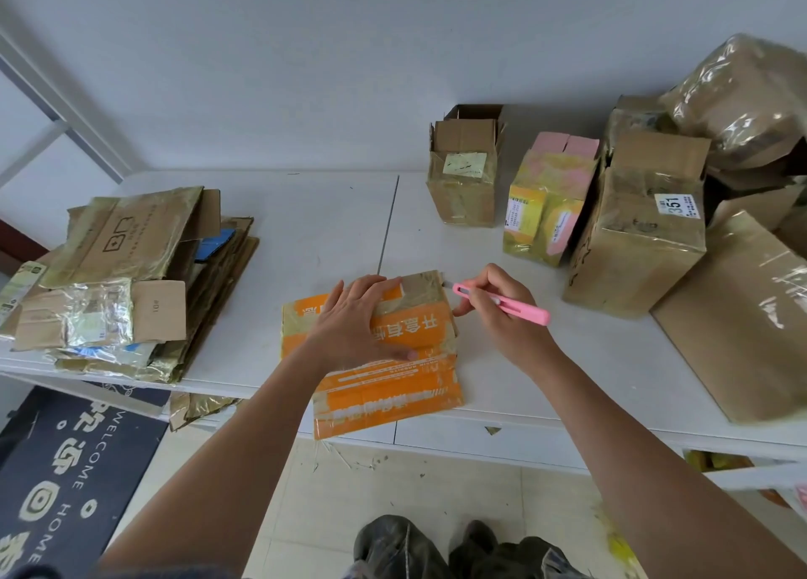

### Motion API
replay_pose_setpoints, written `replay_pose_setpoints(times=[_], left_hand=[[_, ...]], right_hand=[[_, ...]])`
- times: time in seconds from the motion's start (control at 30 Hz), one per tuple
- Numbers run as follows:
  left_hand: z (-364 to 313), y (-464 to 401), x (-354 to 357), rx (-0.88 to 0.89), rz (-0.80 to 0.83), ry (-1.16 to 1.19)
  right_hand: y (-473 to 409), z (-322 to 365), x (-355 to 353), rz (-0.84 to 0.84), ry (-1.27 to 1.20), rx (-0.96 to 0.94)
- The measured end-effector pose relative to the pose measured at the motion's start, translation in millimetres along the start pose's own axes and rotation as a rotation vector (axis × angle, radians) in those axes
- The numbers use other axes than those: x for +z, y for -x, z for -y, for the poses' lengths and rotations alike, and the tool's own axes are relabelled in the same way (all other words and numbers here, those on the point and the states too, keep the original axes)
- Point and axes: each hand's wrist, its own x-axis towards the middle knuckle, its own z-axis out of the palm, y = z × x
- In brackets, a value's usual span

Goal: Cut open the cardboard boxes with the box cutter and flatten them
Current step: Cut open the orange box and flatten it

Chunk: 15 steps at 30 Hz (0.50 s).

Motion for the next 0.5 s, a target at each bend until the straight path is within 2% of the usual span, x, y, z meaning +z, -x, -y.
replay_pose_setpoints(times=[0.23, 0.37, 0.5], left_hand=[[-3, 2, -1, -0.013, 0.000, -0.012], [-4, 0, -1, -0.018, 0.006, -0.007], [-3, 0, 1, -0.025, 0.002, -0.003]], right_hand=[[21, -7, -7, 0.013, -0.021, 0.012], [23, -3, -9, -0.065, -0.032, -0.037], [13, 3, 3, -0.043, -0.004, -0.066]])
